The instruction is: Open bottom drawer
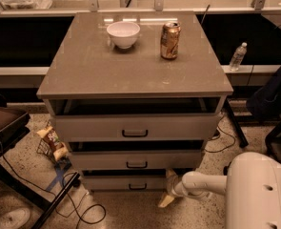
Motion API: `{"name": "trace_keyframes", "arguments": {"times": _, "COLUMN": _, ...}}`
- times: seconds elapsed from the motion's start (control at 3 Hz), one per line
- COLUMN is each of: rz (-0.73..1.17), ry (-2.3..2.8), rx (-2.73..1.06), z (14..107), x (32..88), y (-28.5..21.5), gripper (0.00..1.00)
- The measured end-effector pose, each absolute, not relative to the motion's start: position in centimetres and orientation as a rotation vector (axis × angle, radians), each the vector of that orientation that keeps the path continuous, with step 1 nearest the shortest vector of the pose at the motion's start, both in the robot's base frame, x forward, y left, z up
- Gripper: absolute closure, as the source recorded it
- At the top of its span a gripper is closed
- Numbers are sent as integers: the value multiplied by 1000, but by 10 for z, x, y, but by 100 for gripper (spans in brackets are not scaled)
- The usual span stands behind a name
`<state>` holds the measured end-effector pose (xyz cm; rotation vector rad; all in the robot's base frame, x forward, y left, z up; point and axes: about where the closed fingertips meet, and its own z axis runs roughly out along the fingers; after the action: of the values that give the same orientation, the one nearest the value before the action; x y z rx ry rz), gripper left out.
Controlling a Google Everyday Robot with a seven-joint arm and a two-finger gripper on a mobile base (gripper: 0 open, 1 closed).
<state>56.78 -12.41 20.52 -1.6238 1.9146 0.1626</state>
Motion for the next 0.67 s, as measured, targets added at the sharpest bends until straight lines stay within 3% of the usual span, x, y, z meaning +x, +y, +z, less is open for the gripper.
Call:
{"name": "trace_keyframes", "arguments": {"times": 0.33, "rz": 226, "ry": 1976, "rx": -1585, "z": 168, "x": 566, "y": -135, "gripper": 3}}
{"name": "trace_keyframes", "arguments": {"times": 0.67, "rz": 249, "ry": 2008, "rx": -1563, "z": 150, "x": 563, "y": -142, "gripper": 26}}
